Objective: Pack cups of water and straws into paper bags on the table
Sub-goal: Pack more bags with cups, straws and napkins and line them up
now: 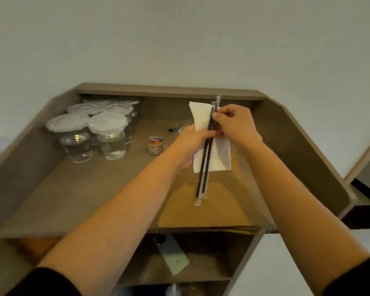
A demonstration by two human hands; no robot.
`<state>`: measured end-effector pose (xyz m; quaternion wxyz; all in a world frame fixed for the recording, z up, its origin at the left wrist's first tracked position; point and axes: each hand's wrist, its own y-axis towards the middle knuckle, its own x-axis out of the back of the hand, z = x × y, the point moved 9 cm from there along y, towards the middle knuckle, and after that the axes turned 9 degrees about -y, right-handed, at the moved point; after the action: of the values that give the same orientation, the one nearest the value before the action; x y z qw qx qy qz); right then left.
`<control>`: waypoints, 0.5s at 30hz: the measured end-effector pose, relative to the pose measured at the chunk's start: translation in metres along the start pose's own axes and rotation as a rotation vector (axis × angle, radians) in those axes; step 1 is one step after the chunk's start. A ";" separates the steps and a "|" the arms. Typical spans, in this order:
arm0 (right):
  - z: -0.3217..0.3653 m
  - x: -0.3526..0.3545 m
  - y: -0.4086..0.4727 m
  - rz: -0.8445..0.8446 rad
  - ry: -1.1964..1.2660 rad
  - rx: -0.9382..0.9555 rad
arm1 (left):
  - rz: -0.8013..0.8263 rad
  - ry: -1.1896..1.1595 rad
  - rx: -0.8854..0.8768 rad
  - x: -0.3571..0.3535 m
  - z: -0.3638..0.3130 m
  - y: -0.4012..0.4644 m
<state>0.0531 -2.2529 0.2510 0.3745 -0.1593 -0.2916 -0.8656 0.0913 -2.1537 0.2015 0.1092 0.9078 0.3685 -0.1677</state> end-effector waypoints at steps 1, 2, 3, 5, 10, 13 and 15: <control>0.011 -0.014 -0.012 0.015 0.018 0.003 | -0.013 0.015 -0.030 0.013 -0.006 -0.018; 0.020 -0.024 -0.022 0.029 0.031 0.005 | -0.034 0.028 -0.050 0.024 -0.010 -0.031; 0.028 -0.034 -0.031 0.041 0.036 0.007 | -0.057 0.042 -0.058 0.035 -0.013 -0.043; 0.043 -0.056 -0.053 0.072 0.040 -0.005 | -0.092 0.068 -0.058 0.059 -0.018 -0.071; 0.052 -0.078 -0.096 0.059 0.064 -0.093 | -0.167 0.107 0.026 0.098 -0.013 -0.119; 0.043 -0.069 -0.106 0.030 0.030 -0.140 | -0.172 0.150 0.052 0.103 -0.008 -0.129; 0.031 -0.054 -0.105 -0.013 -0.012 -0.160 | -0.165 0.158 0.084 0.101 -0.002 -0.128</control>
<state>0.0131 -2.1459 0.2085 0.3531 -0.1921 -0.2246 -0.8877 0.0692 -1.9992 0.1553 0.0277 0.8885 0.4421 -0.1195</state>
